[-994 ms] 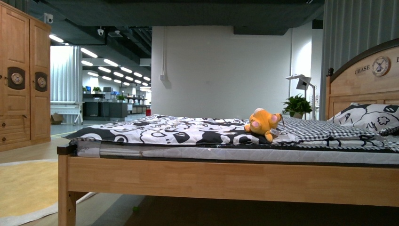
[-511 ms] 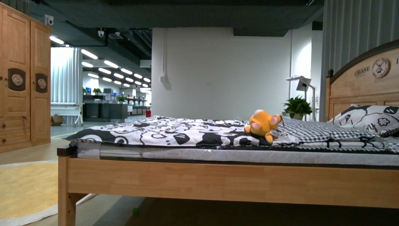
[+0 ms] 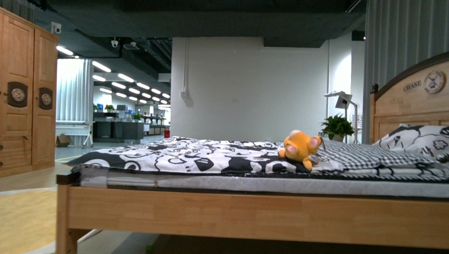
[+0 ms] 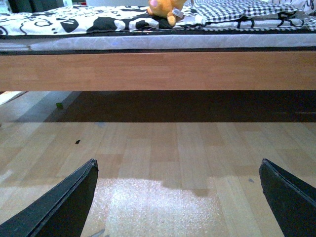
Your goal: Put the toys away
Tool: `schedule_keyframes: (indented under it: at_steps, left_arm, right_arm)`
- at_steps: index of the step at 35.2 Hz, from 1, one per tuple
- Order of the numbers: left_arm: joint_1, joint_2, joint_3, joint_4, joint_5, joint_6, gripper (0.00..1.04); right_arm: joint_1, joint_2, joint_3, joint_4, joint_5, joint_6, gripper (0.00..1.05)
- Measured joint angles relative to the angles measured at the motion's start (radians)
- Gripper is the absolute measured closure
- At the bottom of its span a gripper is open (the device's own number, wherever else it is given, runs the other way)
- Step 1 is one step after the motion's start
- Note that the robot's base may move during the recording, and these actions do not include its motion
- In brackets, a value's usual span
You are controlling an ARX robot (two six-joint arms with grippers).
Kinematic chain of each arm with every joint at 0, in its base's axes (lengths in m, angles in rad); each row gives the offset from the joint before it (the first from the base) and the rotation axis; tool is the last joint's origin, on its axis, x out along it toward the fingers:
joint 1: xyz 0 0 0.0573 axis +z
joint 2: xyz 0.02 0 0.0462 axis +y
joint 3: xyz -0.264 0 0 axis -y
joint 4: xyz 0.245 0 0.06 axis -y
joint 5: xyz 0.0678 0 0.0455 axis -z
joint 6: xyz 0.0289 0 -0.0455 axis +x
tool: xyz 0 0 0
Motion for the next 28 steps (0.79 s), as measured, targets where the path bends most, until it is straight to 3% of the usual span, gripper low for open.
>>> schedule_keyframes:
  at_steps: [28]
  left_arm:
    - [0.0, 0.0, 0.0, 0.0, -0.002, 0.0, 0.06]
  right_arm:
    - [0.0, 0.0, 0.0, 0.0, -0.003, 0.0, 0.06]
